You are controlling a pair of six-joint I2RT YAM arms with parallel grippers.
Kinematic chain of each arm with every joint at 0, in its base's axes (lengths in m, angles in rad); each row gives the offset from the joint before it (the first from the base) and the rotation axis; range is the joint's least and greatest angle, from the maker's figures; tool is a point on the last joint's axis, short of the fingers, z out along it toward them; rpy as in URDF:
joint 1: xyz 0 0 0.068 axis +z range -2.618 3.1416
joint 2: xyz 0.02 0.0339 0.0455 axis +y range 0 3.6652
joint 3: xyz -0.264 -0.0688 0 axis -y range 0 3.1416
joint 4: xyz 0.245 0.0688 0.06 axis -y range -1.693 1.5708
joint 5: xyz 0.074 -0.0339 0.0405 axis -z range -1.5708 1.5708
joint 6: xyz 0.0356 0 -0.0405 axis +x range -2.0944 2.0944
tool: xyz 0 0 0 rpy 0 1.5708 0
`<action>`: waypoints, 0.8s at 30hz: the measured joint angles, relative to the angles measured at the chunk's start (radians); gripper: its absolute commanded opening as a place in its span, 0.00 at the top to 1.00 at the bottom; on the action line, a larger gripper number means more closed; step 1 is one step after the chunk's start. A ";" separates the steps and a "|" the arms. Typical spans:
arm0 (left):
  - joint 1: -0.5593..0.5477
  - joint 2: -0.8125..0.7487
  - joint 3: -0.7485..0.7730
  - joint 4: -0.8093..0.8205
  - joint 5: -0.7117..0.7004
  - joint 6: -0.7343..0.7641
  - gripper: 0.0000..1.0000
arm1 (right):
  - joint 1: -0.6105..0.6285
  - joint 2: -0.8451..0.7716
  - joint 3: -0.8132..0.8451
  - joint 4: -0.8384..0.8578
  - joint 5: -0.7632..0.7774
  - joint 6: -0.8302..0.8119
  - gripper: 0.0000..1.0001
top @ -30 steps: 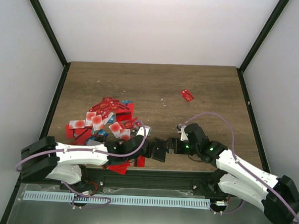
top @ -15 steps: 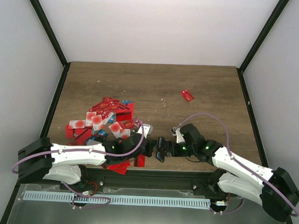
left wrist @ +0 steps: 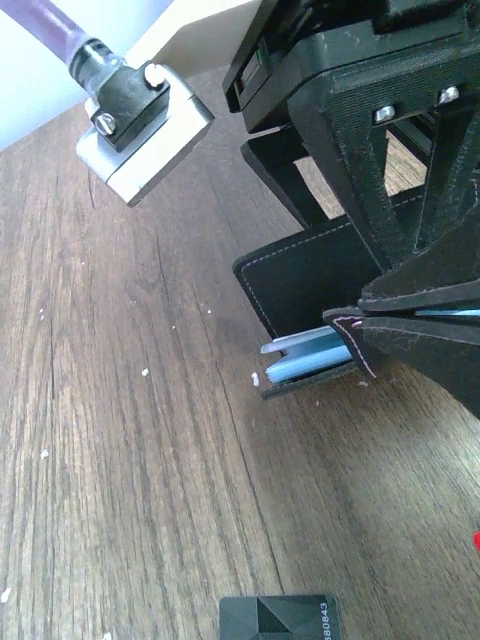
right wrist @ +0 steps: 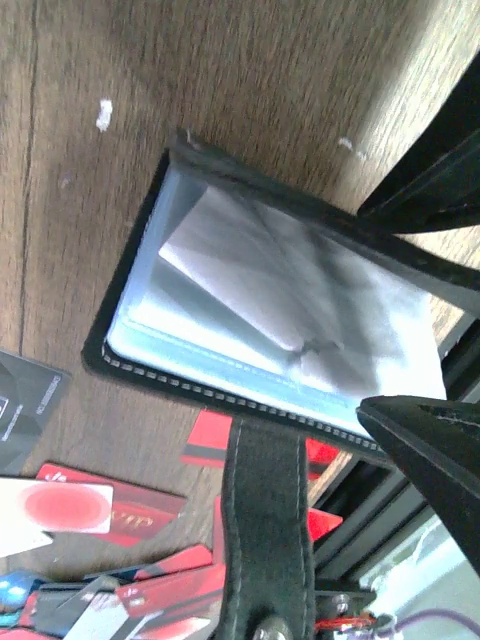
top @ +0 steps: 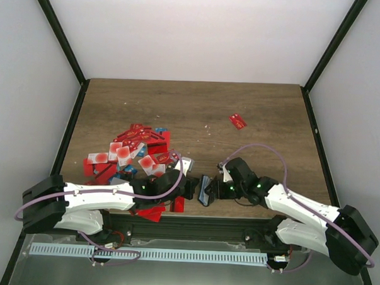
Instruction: Put the credit cards into the card holder
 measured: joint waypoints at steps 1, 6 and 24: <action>0.000 -0.002 0.000 -0.001 -0.001 0.000 0.96 | 0.000 0.001 0.000 -0.004 0.012 0.003 0.61; 0.000 -0.018 0.000 -0.015 -0.017 -0.001 0.96 | 0.001 -0.001 0.000 -0.028 0.068 -0.001 0.72; 0.002 -0.106 -0.084 -0.095 -0.113 -0.040 0.96 | 0.000 -0.135 0.044 -0.171 0.211 0.060 0.58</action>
